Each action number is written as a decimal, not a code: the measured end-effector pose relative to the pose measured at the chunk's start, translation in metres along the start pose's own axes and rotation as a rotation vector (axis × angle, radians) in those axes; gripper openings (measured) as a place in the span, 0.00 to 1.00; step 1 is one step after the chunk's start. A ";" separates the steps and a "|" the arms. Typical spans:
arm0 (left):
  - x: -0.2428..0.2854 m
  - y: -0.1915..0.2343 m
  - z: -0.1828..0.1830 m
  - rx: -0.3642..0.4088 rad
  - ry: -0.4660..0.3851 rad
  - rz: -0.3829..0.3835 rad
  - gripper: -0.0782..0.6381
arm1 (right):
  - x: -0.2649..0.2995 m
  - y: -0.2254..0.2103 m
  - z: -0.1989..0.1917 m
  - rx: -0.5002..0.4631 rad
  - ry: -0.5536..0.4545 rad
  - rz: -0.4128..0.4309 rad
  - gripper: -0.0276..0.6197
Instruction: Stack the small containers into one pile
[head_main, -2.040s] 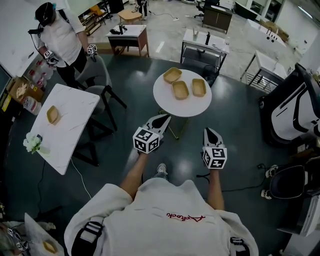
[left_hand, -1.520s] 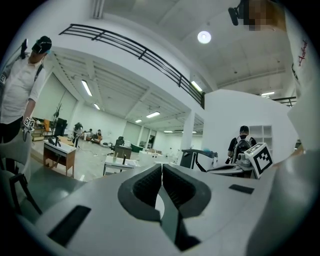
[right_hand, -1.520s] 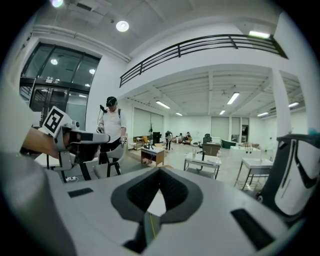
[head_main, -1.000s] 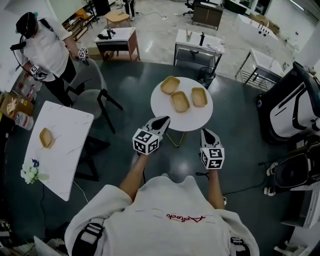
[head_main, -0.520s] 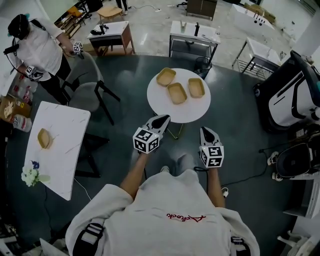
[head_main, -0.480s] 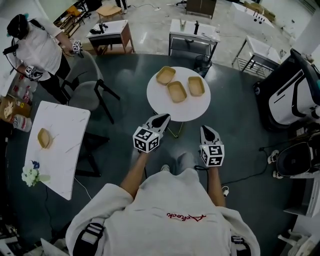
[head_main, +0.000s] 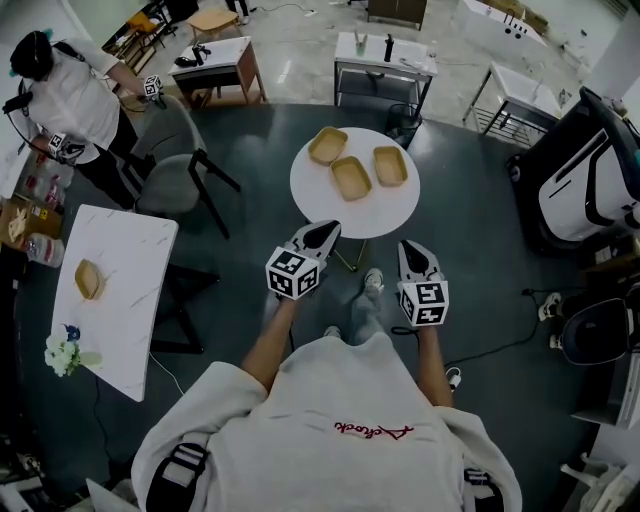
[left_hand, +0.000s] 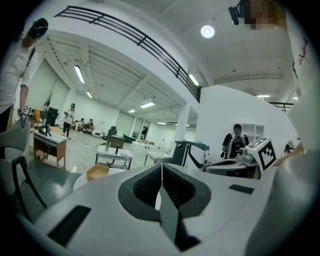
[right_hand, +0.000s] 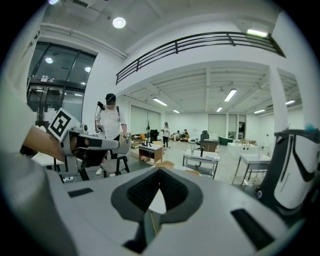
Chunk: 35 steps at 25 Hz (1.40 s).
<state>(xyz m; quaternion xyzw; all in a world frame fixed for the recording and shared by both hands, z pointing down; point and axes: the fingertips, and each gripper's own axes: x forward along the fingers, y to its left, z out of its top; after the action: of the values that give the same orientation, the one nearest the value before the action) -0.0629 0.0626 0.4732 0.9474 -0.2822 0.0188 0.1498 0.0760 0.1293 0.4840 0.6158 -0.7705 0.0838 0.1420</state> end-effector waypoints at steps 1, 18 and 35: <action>0.002 0.000 0.000 0.002 -0.001 -0.003 0.13 | 0.001 -0.001 0.001 0.000 -0.007 0.000 0.07; 0.067 0.041 0.027 0.020 -0.014 0.016 0.13 | 0.068 -0.053 0.025 -0.023 -0.029 0.007 0.07; 0.166 0.108 0.080 0.052 -0.009 0.089 0.13 | 0.183 -0.138 0.076 -0.046 -0.053 0.060 0.07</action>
<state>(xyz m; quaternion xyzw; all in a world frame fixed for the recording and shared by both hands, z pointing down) 0.0145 -0.1348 0.4465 0.9376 -0.3242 0.0284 0.1229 0.1644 -0.0940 0.4648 0.5910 -0.7938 0.0542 0.1330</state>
